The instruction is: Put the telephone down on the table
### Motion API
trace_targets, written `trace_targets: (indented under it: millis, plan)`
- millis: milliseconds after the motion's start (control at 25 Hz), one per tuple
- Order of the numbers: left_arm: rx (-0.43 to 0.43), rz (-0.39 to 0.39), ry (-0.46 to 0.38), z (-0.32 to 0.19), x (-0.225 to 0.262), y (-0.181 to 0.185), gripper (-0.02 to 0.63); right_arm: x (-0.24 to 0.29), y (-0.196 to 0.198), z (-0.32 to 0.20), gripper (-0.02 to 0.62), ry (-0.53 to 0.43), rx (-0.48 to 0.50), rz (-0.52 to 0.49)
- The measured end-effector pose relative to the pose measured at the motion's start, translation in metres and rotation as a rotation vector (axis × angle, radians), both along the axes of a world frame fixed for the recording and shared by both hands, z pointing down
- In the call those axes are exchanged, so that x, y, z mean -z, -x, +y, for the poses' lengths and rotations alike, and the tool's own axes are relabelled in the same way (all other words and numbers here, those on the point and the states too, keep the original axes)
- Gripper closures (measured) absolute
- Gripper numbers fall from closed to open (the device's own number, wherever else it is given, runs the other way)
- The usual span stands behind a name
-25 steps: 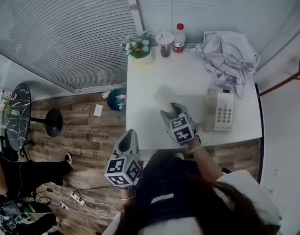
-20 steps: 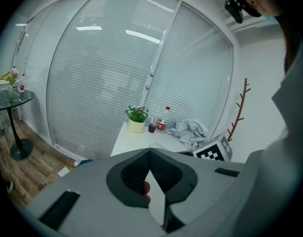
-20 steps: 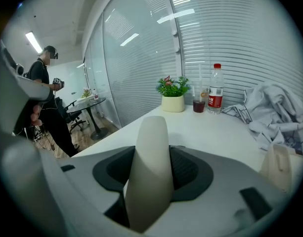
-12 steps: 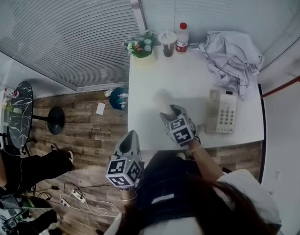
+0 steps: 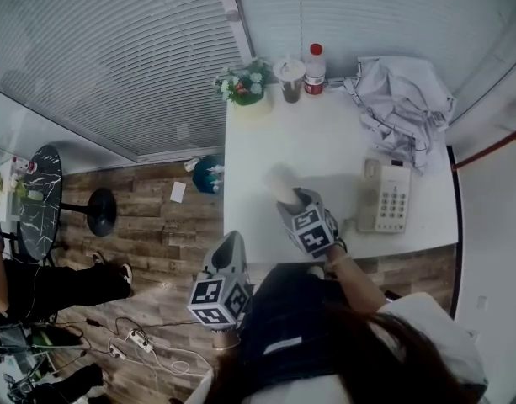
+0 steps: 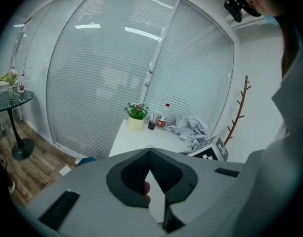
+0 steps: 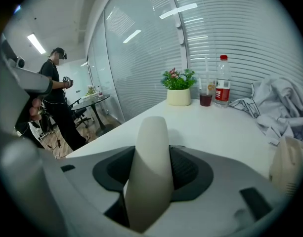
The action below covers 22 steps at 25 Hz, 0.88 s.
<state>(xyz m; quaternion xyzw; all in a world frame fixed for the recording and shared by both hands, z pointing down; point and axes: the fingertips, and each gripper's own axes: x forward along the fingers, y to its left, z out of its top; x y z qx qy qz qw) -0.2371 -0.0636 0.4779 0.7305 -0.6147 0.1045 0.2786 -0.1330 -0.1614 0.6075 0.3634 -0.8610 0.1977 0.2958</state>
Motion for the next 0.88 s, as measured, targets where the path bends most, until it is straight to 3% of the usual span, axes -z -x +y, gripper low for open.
trace_targets:
  millis: [880]
  plan:
    - [0.021,0.001,0.013,0.002,-0.002,0.019,0.606,-0.016,0.015,0.004,0.377,0.014,0.033,0.014]
